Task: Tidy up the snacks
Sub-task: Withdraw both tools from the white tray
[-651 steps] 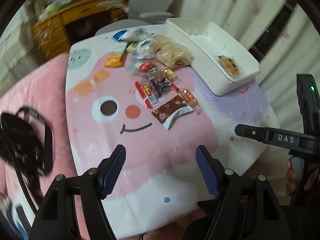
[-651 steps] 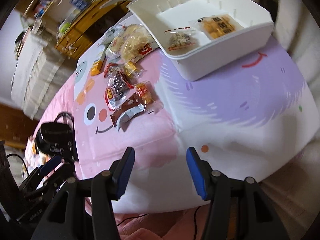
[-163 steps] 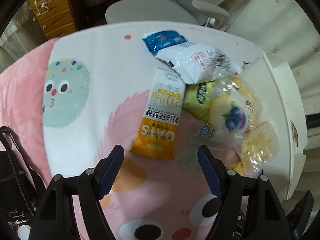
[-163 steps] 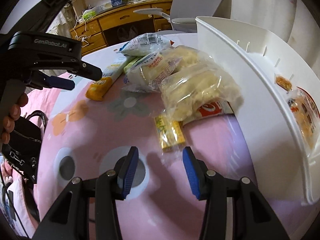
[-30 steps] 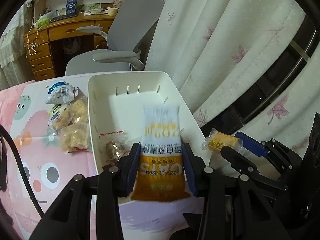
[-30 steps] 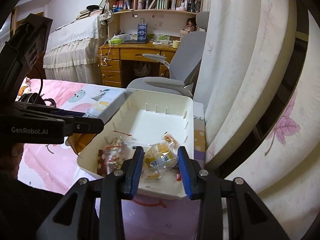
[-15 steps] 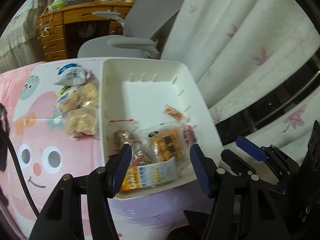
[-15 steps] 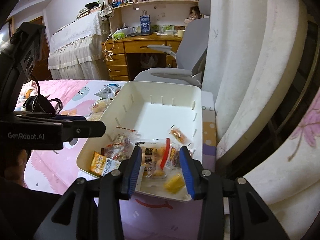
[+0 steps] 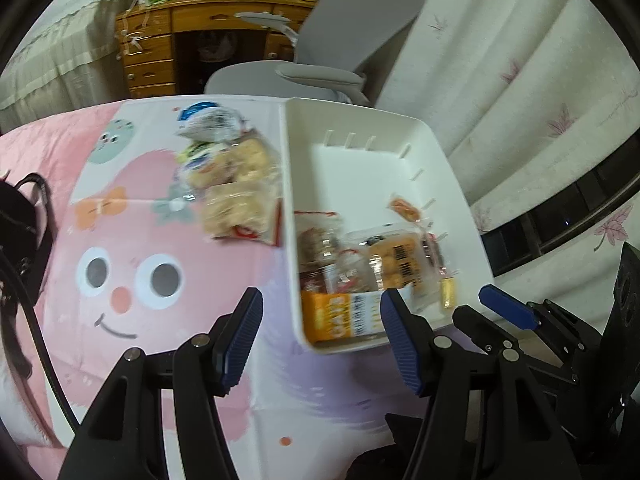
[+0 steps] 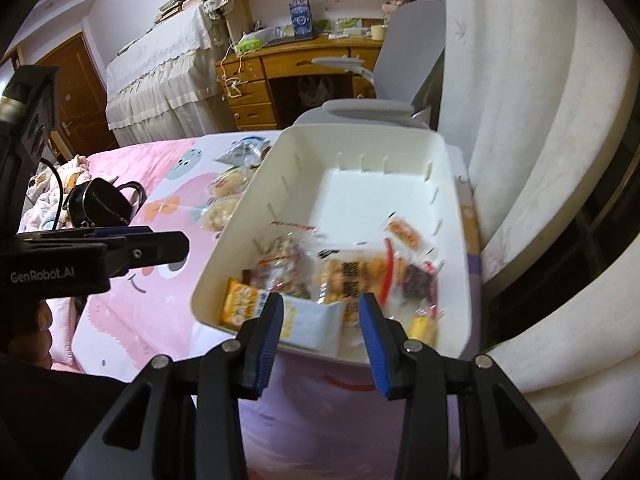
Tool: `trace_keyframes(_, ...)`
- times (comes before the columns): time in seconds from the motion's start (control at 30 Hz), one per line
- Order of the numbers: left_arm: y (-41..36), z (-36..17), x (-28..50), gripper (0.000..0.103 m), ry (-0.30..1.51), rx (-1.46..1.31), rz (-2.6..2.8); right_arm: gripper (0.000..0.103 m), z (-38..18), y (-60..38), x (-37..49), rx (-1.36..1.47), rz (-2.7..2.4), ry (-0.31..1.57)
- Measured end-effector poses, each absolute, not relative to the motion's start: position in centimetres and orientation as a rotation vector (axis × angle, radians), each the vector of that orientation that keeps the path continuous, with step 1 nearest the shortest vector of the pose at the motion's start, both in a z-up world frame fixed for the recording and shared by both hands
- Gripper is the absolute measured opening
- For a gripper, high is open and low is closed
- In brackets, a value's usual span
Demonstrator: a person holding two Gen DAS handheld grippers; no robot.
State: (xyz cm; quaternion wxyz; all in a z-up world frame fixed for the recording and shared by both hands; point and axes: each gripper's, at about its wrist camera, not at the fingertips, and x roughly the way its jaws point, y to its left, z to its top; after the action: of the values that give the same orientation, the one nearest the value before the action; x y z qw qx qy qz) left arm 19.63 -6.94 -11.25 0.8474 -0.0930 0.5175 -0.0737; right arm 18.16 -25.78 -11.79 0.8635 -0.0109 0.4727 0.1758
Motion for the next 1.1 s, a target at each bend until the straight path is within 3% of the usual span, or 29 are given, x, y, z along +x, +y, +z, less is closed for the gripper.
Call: trace_keyframes(1.1,15.6,-8.4,14.8,0.06,1.033,-0.072,-0.221,0.039,-10.4,-7.6,12.7,0.178,0.188,0.999)
